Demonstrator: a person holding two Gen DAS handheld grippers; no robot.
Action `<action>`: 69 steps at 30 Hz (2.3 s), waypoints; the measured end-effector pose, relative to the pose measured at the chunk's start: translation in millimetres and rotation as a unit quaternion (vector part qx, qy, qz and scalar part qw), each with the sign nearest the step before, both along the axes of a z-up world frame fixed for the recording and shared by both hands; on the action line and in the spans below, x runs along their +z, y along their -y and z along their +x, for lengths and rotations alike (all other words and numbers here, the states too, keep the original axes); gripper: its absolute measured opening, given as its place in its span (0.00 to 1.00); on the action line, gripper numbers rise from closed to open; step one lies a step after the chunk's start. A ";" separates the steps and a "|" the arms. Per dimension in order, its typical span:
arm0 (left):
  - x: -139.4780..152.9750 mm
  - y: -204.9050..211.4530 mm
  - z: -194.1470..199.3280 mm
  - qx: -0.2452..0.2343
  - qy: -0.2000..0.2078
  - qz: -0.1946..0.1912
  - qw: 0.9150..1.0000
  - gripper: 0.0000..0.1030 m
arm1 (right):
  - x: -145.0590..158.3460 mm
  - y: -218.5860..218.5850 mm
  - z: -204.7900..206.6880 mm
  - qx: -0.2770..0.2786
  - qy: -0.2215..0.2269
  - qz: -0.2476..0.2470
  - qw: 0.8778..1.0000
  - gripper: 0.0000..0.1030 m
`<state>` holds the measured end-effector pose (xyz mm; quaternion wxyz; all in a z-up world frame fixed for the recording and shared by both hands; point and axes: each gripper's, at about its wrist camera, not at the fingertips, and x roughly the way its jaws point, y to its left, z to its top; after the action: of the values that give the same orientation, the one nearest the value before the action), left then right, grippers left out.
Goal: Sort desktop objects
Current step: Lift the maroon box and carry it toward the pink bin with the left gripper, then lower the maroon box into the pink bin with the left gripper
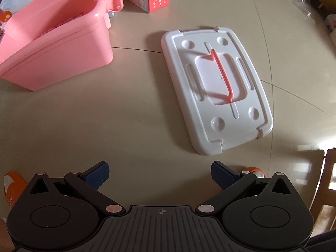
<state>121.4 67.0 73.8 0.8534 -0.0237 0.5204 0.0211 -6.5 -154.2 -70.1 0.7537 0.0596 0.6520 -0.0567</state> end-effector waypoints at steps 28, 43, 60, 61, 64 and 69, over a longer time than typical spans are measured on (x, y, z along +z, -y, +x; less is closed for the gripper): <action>-71.7 -8.6 109.2 0.027 -0.030 -0.004 0.999 0.62 | -44.7 4.6 18.6 -0.003 -0.057 -0.003 0.998 0.99; -116.6 2.9 117.6 0.006 -0.065 0.014 0.998 0.62 | -56.5 -11.8 29.0 0.026 -0.070 -0.013 0.997 1.00; -146.9 1.5 117.0 0.008 -0.097 0.000 0.995 0.62 | -63.9 -14.6 28.8 0.031 -0.082 -0.016 0.996 1.00; -146.9 1.8 116.8 0.006 -0.095 0.002 0.995 0.62 | -64.4 -14.8 28.7 0.031 -0.083 -0.016 0.996 0.99; -147.1 3.6 118.2 0.000 -0.095 0.006 0.995 0.62 | -65.8 -15.8 28.8 0.032 -0.084 -0.016 0.996 0.99; -147.7 2.9 118.2 0.001 -0.092 0.006 0.996 0.63 | -68.0 -17.6 28.9 0.035 -0.085 -0.014 0.996 1.00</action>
<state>239.6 64.1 -73.9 0.8022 -0.0174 0.5962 0.0273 22.4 -136.6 -138.1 0.6981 0.0211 0.7143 -0.0445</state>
